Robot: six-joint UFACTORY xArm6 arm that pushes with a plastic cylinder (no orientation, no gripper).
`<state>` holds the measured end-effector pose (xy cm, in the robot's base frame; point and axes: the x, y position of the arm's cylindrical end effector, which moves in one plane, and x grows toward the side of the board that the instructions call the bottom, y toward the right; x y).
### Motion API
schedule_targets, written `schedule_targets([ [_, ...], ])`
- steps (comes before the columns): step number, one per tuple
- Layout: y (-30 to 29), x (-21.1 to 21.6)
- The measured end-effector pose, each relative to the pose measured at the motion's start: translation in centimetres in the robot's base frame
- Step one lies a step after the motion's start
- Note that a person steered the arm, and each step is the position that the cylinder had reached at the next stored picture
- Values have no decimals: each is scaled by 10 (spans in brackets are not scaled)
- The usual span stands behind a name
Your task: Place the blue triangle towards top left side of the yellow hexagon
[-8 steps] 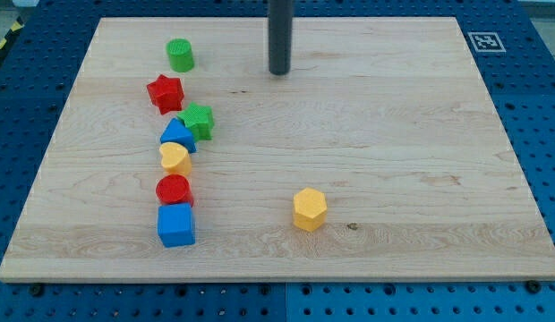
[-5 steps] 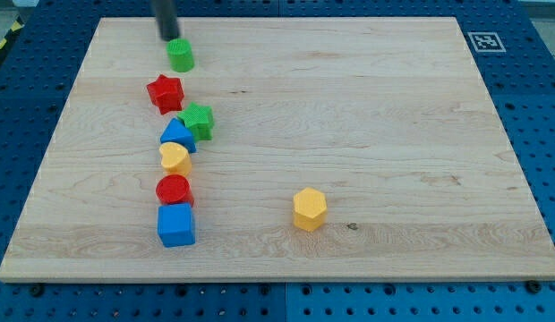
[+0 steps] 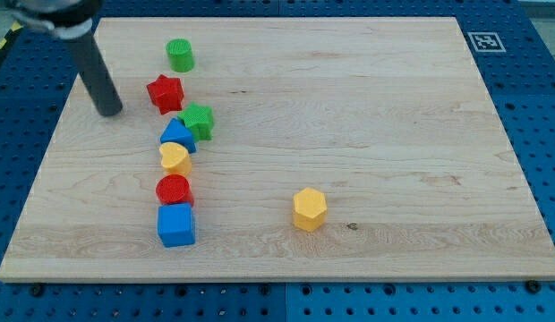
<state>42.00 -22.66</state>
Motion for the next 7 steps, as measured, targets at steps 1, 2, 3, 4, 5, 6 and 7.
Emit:
schedule_targets([
  [1,24,38],
  [2,26,36],
  [3,41,25],
  [4,63,29],
  [5,98,30],
  [6,133,31],
  [7,149,46],
])
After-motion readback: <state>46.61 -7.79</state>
